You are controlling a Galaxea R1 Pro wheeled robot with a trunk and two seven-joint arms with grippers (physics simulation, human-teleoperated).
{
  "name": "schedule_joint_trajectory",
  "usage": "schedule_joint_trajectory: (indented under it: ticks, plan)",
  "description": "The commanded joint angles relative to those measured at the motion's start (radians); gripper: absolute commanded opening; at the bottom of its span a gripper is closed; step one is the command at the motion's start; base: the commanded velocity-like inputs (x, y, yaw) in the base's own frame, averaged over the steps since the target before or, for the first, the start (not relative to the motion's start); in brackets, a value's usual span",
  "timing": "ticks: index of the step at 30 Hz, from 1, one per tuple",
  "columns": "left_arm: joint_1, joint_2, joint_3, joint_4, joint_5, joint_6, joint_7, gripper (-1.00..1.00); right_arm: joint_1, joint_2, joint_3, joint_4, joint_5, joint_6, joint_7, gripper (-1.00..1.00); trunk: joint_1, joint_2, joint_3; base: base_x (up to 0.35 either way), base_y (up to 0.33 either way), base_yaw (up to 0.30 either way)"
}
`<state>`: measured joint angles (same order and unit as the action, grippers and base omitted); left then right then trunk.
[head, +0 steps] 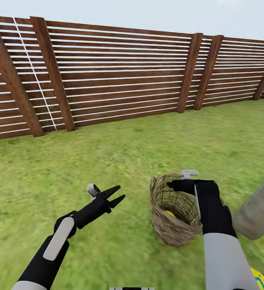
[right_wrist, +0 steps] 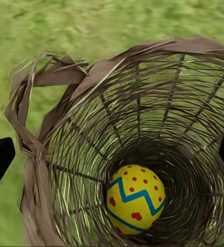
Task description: Take the three Easter eggs out of the wicker basket on the lawn in the garden, then place them on the lawn next to a single tree (choose any tree) so that all three eggs are next to the same tree and none are left in the basket.
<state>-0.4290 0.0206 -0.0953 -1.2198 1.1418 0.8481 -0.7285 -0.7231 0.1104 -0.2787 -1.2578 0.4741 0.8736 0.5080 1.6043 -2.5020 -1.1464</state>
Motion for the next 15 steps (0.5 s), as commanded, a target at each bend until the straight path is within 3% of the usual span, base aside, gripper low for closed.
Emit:
schedule_joint_trajectory:
  ticks: [1, 6, 10, 13, 15]
  plan:
    - [-0.001, 0.001, -0.001, 0.001, 0.006, 0.005, 0.000, 1.00, -0.001, 0.001, 0.011, -0.001, 0.013, 0.002, -0.003, 1.00, 0.000, 0.000, 0.000, 0.267, 0.209, -0.055]
    - [-0.001, 0.000, -0.001, 0.001, 0.006, 0.005, 0.000, 1.00, 0.000, 0.001, 0.044, 0.008, 0.015, 0.002, -0.032, 1.00, 0.000, 0.000, 0.005, 0.268, 0.209, -0.168]
    - [-0.001, 0.000, -0.001, 0.001, 0.007, 0.005, 0.000, 1.00, 0.002, -0.004, 0.110, 0.026, 0.045, 0.004, -0.037, 1.00, 0.000, 0.000, 0.010, 0.268, 0.222, -0.222]
    - [-0.001, -0.001, -0.001, 0.001, 0.007, 0.005, 0.000, 1.00, 0.002, -0.004, 0.128, 0.050, 0.114, 0.005, -0.038, 1.00, 0.000, 0.000, 0.014, 0.268, 0.229, -0.226]
    - [-0.001, -0.001, -0.001, 0.000, 0.007, 0.005, 0.000, 1.00, 0.002, -0.003, 0.132, 0.062, 0.190, 0.005, -0.038, 1.00, 0.000, 0.000, 0.016, 0.268, 0.221, -0.227]
